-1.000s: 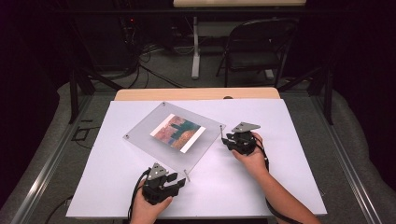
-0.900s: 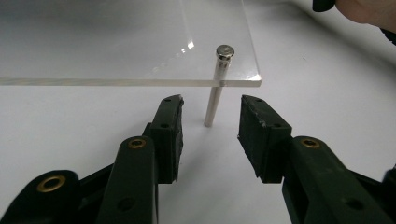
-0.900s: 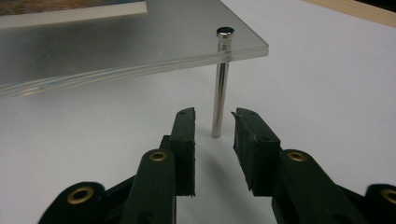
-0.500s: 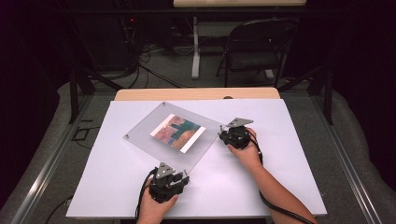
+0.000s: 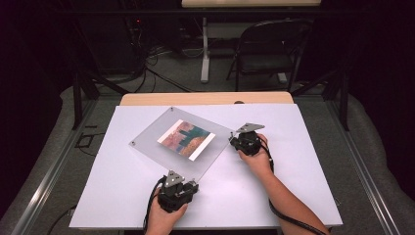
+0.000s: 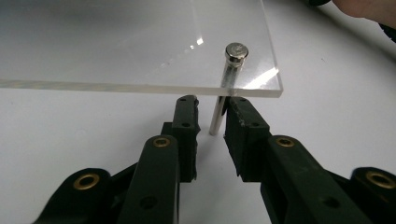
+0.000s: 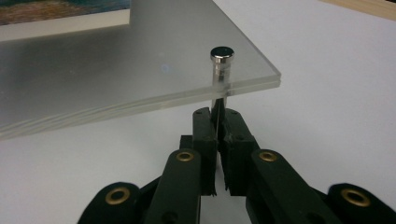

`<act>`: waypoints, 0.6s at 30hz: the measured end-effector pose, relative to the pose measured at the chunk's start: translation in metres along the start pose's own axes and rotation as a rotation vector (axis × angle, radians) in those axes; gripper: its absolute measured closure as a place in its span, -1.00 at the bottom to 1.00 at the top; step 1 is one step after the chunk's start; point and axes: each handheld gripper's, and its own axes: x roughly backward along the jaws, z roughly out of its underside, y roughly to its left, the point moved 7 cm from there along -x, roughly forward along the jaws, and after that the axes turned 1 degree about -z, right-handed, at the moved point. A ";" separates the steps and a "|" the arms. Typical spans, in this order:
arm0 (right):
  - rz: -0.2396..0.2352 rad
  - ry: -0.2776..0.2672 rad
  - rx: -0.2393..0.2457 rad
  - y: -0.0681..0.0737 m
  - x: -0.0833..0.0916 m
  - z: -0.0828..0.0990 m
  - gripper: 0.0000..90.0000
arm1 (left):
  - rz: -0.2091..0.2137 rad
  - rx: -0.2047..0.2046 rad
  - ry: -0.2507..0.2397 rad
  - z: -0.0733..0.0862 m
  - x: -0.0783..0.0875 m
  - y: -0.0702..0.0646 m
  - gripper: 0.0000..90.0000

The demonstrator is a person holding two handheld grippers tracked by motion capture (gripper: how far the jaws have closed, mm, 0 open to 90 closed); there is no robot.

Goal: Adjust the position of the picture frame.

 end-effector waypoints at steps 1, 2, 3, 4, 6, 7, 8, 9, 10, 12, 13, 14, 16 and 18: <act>0.000 0.001 0.001 0.001 0.001 0.000 0.91 | 0.004 -0.001 0.002 0.000 0.000 0.000 0.66; -0.001 0.002 0.001 0.001 0.001 0.001 0.91 | 0.010 0.000 0.006 0.000 0.000 0.000 0.69; -0.002 0.004 -0.001 0.002 0.002 0.001 0.91 | 0.009 0.000 0.006 0.000 -0.001 -0.001 0.72; -0.003 0.003 -0.002 0.003 0.003 0.002 0.91 | 0.012 -0.001 0.011 0.000 -0.001 -0.002 0.75; -0.001 0.004 -0.003 0.004 0.004 0.002 0.91 | 0.024 -0.004 0.020 0.000 0.000 -0.003 0.83; -0.002 0.004 -0.003 0.004 0.005 0.003 0.91 | 0.016 -0.014 0.022 0.000 0.000 -0.003 0.86; -0.005 0.008 -0.006 0.005 0.005 0.003 0.91 | 0.013 -0.015 0.019 0.000 0.000 -0.004 0.87; -0.003 0.006 -0.010 0.005 0.006 0.003 0.91 | 0.010 -0.015 0.020 0.001 0.000 -0.004 0.87; -0.002 0.005 -0.011 0.005 0.006 0.004 0.91 | 0.011 -0.015 0.020 0.001 0.000 -0.004 0.87; -0.002 0.005 -0.014 0.006 0.006 0.004 0.91 | 0.012 -0.018 0.023 0.001 0.001 -0.004 0.87; -0.005 0.005 -0.014 0.006 0.007 0.004 0.91 | 0.010 -0.022 0.024 0.001 0.001 -0.004 0.88; -0.009 0.006 -0.013 0.007 0.007 0.004 0.91 | 0.009 -0.026 0.028 0.001 0.002 -0.004 0.88; -0.014 0.009 -0.006 0.007 0.009 0.004 0.91 | 0.012 -0.027 0.034 0.001 0.004 -0.004 0.88; -0.017 0.008 -0.005 0.008 0.011 0.004 0.91 | 0.018 -0.031 0.034 0.000 0.005 -0.003 0.88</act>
